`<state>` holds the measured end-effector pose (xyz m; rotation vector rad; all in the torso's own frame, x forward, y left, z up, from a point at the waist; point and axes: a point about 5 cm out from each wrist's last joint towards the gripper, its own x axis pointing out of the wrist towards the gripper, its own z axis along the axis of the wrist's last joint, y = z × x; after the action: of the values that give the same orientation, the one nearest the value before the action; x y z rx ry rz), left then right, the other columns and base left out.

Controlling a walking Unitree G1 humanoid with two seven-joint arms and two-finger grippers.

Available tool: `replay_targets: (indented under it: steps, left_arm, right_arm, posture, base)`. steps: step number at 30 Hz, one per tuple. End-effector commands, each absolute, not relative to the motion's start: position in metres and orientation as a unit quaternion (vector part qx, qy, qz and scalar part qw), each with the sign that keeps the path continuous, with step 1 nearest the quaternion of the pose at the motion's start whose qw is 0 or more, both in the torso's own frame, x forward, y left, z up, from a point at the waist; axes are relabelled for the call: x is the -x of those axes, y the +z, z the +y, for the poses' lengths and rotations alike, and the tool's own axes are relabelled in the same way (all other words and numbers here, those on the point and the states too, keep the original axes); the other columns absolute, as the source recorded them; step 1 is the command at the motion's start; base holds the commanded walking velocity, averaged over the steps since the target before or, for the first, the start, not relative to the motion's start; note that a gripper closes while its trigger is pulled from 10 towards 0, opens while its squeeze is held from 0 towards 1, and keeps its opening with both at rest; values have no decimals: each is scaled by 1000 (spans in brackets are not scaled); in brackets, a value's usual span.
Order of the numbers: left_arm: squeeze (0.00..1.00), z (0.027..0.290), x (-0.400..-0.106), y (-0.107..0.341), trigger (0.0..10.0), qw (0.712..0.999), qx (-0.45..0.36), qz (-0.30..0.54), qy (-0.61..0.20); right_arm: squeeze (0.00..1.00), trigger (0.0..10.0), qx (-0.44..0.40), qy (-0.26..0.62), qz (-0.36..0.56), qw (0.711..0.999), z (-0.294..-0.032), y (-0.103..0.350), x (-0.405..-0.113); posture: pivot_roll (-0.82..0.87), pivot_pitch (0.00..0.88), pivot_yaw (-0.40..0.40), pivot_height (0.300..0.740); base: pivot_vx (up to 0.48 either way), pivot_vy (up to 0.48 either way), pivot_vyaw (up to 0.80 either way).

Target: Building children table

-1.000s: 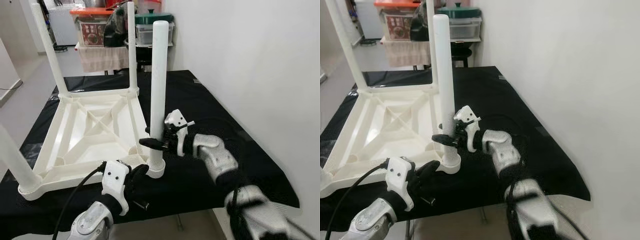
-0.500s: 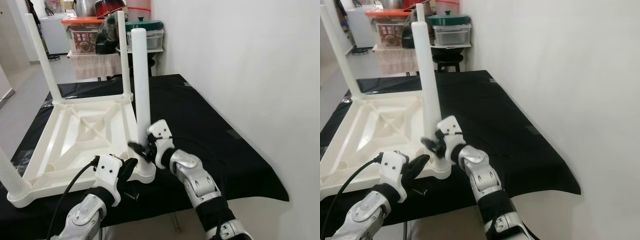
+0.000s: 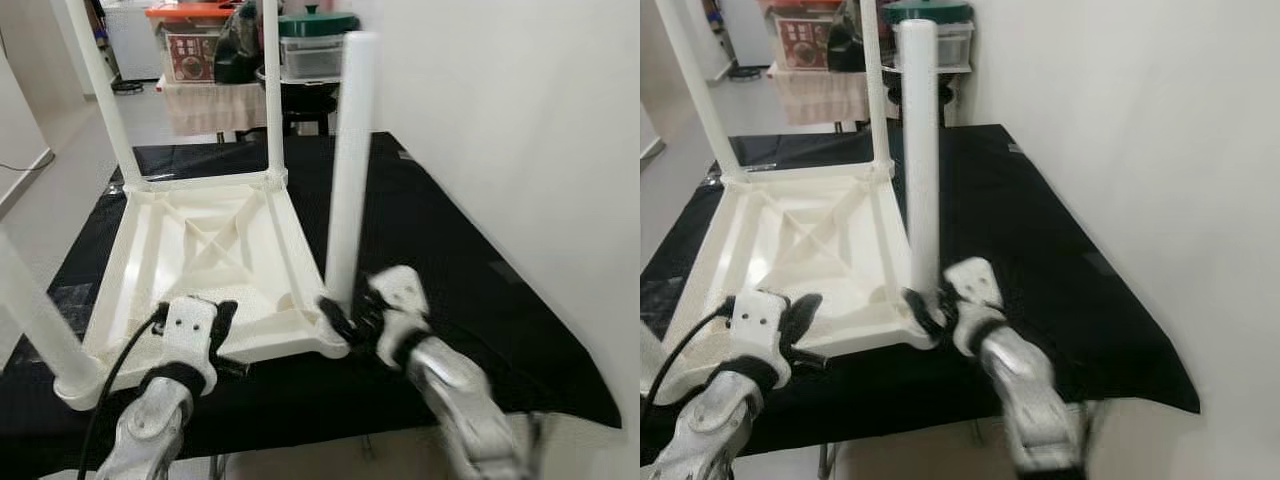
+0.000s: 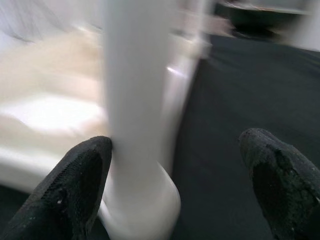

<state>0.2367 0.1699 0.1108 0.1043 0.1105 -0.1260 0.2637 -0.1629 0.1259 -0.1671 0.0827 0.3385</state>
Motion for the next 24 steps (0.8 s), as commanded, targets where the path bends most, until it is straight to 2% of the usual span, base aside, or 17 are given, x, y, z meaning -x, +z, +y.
replay_targets:
  steps: [1, 3, 9, 14, 24]
  left_arm:
    - [0, 172, -232, 109, 10000, 994, -67, 53, -63]
    - [0, 175, -221, 107, 10000, 993, -78, 50, -73]
    - [0, 182, -213, 96, 10000, 992, -83, 63, -69]
    - [0, 180, -213, 93, 10000, 994, -59, 64, -68]
    - [0, 180, -212, 91, 10000, 996, -41, 61, -53]
  right_arm:
    - [0, 10000, 96, 116, 45, 988, -183, 124, -254]
    - [0, 10000, 109, 49, 90, 989, -206, 105, -228]
    - [0, 10000, 72, -5, 120, 990, -217, 88, -206]
    - [0, 10000, 63, -41, 122, 990, -225, 87, -204]
    - [0, 10000, 90, -37, 109, 989, -222, 93, -209]
  posture:
    - [-35, 0, -15, 740]
    - [-37, 0, -11, 740]
    - [-49, 0, -4, 740]
    - [-45, 0, -18, 740]
    - [-37, 0, -17, 740]
  base:
    - [0, 0, 0]
    - [0, 0, 0]
    - [0, 0, 0]
    - [0, 0, 0]
    - [0, 0, 0]
